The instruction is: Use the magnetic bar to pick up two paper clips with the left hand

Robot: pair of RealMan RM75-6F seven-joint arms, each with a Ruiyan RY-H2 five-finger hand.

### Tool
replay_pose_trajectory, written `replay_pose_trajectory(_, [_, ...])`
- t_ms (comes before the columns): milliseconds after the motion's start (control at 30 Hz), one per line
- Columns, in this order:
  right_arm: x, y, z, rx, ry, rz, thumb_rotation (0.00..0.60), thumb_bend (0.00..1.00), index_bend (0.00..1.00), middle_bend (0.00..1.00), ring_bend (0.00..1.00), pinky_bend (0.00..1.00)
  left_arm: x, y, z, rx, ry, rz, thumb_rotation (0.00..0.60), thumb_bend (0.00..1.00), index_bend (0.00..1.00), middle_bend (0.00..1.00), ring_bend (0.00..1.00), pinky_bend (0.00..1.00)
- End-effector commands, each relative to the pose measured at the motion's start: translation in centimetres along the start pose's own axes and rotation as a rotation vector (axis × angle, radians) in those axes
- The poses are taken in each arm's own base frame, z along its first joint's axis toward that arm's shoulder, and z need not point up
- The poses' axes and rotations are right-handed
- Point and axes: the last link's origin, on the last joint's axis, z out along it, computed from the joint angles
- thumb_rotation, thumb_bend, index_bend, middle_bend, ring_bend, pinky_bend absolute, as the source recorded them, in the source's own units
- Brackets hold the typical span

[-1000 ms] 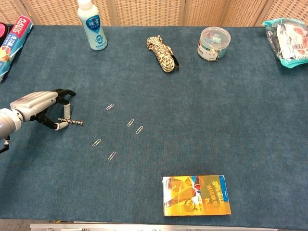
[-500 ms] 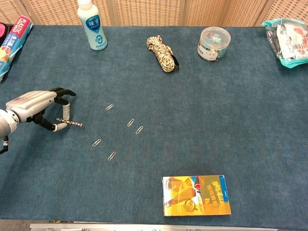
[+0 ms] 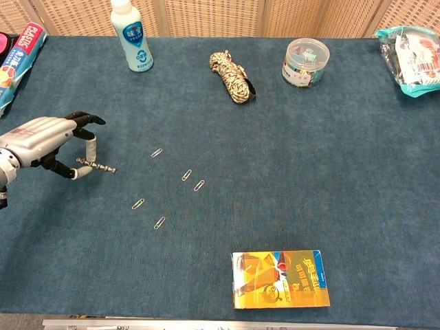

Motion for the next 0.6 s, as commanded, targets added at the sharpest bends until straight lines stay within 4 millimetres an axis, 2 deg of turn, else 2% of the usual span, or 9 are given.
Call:
replay_pose_trajectory(33, [0.0,0.0,0.0,-0.001,0.002,0.000,0.600,0.10,0.40,0.30,0.21,0.30,0.6,0.3,0.3,-0.008,0.010,0.008,0.600,0.35,0.56,0.12,0.04,0.16])
replay_pose_trajectory(300, [0.1,0.0,0.0,-0.002,0.002,0.001,0.600,0.10,0.40,0.30,0.21,0.30,2.1,2.0,1.8,-0.042,0.035,0.034,0.600,0.35,0.56,0.12,0.04,0.16])
replay_pose_trajectory(600, [0.2,0.4,-0.2,-0.010,0.007,0.006,0.600,0.10,0.40,0.30,0.21,0.30,2.7,3.1,3.8,-0.056,0.016,0.023,0.600,0.35,0.56,0.12,0.04,0.16])
